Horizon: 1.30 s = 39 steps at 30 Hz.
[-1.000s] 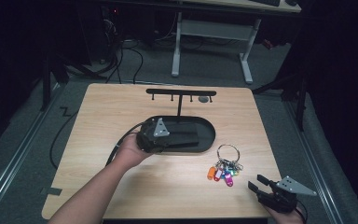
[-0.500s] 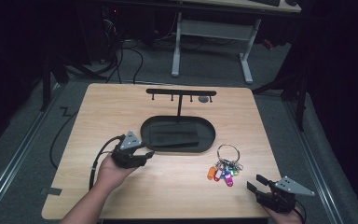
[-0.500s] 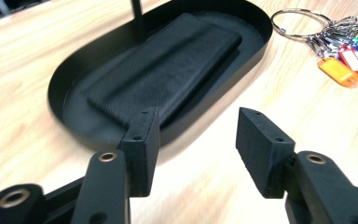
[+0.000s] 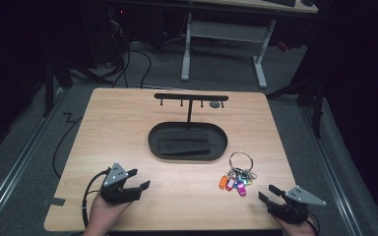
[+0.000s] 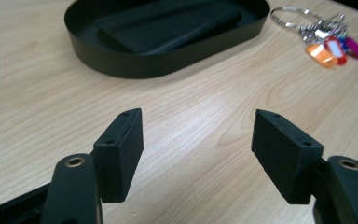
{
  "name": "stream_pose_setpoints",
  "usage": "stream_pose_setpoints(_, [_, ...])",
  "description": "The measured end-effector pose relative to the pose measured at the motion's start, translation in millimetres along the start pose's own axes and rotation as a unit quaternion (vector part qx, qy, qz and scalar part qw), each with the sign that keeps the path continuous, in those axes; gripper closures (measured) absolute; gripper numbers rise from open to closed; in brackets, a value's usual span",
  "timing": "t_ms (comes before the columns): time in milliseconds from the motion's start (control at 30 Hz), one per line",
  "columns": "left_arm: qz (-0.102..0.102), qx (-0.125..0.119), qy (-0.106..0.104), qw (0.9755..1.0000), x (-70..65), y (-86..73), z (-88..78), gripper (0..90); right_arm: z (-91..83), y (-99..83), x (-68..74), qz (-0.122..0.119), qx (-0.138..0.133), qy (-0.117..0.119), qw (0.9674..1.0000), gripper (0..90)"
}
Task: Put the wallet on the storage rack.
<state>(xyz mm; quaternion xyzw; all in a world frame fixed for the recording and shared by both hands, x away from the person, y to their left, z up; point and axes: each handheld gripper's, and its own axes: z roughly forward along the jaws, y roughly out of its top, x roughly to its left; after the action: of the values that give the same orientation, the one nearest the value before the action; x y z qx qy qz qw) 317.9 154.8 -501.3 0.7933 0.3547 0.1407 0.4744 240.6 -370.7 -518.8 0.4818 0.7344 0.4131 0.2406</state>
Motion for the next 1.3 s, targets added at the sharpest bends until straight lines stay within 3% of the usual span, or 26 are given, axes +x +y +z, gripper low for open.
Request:
stream_pose_setpoints(167, [-0.005,-0.006,-0.001,1.0000,6.7,-2.7,-0.5,33.2,2.0,5.2,4.5,0.003,0.003,-0.015,0.9999,42.9])
stream_pose_setpoints(200, [0.003,-0.002,0.005,1.0000,8.5,-5.0,0.4,33.2,5.0,9.1,8.6,-0.004,0.011,-0.025,0.9996,42.4])
stream_pose_setpoints(300, [-0.001,-0.003,-0.016,0.9999,10.0,-7.5,0.2,33.1,9.9,14.1,13.5,-0.014,0.033,-0.034,0.9988,41.5])
stream_pose_setpoints(467, [0.019,-0.007,-0.029,0.9994,9.9,-6.4,2.7,32.9,19.1,26.1,18.9,-0.019,0.060,-0.042,0.9971,38.5])
stream_pose_setpoints(667, [0.015,-0.003,-0.028,0.9995,13.1,-3.1,9.4,31.8,27.1,36.9,9.3,0.006,0.071,-0.046,0.9964,36.7])
stream_pose_setpoints(767, [0.017,0.006,-0.019,0.9997,11.5,-3.9,11.6,31.6,28.2,40.9,5.5,0.002,0.080,-0.050,0.9955,38.9])
stream_pose_setpoints(1067, [-0.014,0.007,-0.019,0.9997,16.2,-6.3,-0.8,34.1,26.8,64.4,5.9,-0.022,0.086,-0.038,0.9953,34.7])
stream_pose_setpoints(1200, [-0.016,0.008,-0.020,0.9997,14.2,-7.6,-3.5,33.6,27.1,72.6,9.6,-0.027,0.096,-0.029,0.9946,32.9])
stream_pose_setpoints(1300, [-0.016,0.011,-0.005,0.9998,10.6,-10.8,-9.3,33.3,27.7,79.3,12.6,-0.041,0.110,-0.018,0.9929,33.1])
